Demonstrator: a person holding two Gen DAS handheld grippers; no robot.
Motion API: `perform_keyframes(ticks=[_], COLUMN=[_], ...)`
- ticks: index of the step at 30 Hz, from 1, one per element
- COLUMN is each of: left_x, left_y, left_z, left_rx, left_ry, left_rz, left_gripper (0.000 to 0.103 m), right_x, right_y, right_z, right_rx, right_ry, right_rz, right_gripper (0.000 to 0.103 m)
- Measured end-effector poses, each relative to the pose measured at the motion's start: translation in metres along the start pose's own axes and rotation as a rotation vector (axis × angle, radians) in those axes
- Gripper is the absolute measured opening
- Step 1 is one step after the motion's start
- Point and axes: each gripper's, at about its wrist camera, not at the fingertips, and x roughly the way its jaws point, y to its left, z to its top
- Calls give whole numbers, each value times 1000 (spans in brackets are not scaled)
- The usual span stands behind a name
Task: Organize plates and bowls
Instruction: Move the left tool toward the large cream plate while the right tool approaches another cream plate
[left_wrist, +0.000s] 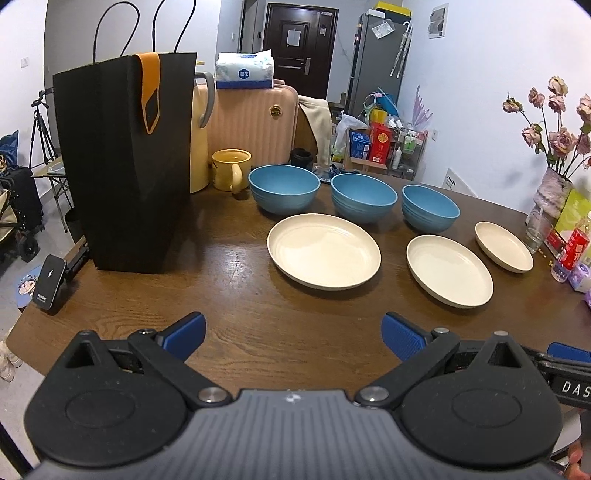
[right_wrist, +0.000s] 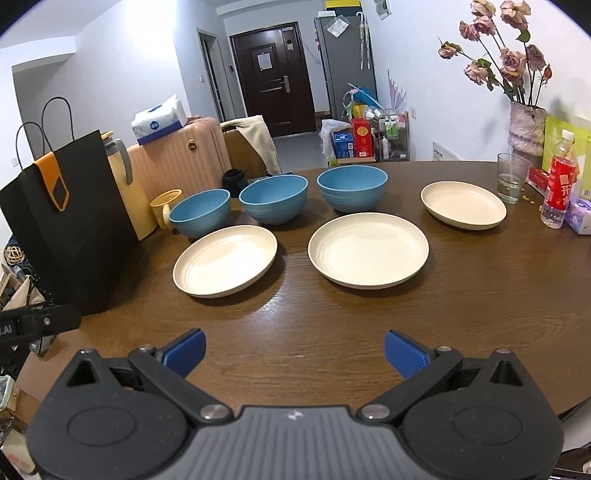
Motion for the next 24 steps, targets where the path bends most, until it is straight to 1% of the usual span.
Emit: perform_keyframes(ticks=[12,24], left_x=[32,71], left_y=[9,31], left_z=[27,58], left_rx=[-8,-29], left_ry=[24,51], left_rz=[-7,2], left_gripper=[103,103], right_x=[33,69], right_y=[8,31], right_z=[19,43], right_rx=[23,10], right_ry=[35,68], right_rz=[-3,8], right_gripper=[103,103])
